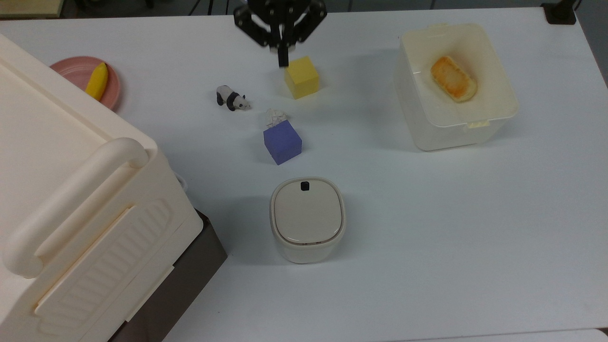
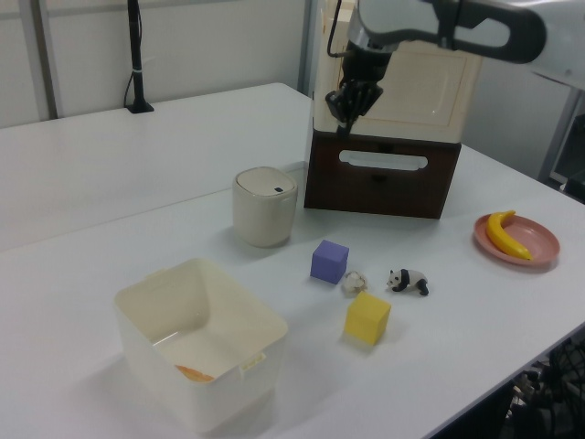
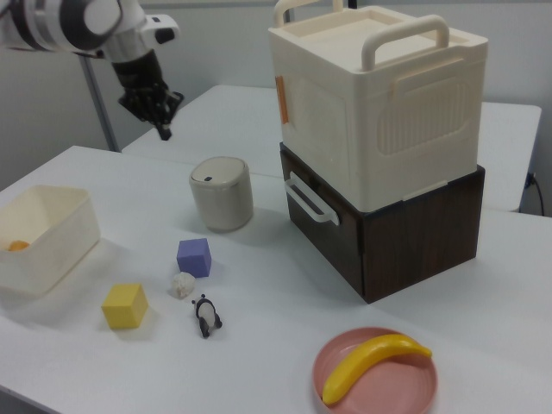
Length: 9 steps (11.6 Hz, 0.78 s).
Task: Open the trash can
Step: 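Move the gripper over the cream trash can lid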
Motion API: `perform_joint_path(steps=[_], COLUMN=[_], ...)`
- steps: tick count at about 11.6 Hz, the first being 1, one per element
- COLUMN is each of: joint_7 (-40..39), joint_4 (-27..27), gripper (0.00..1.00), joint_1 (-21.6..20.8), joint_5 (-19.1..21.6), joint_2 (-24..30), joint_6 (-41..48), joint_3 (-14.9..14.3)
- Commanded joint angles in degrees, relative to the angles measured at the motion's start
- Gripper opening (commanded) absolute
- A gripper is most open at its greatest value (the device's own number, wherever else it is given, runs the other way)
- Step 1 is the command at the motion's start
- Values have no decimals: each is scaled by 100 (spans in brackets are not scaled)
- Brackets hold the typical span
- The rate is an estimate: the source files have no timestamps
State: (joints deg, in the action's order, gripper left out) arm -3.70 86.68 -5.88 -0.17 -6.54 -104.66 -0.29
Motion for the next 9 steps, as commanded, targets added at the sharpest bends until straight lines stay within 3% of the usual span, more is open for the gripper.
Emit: perform_joint_path(steps=[1,9], joint_7=[-830,-1967], joint_4=[60,69], gripper=[0,0], joint_1=[52,192], joint_5=[141,114], joint_2=[-399,-1059], joint_6=[-739,-1741], joint_3=[-41,-33])
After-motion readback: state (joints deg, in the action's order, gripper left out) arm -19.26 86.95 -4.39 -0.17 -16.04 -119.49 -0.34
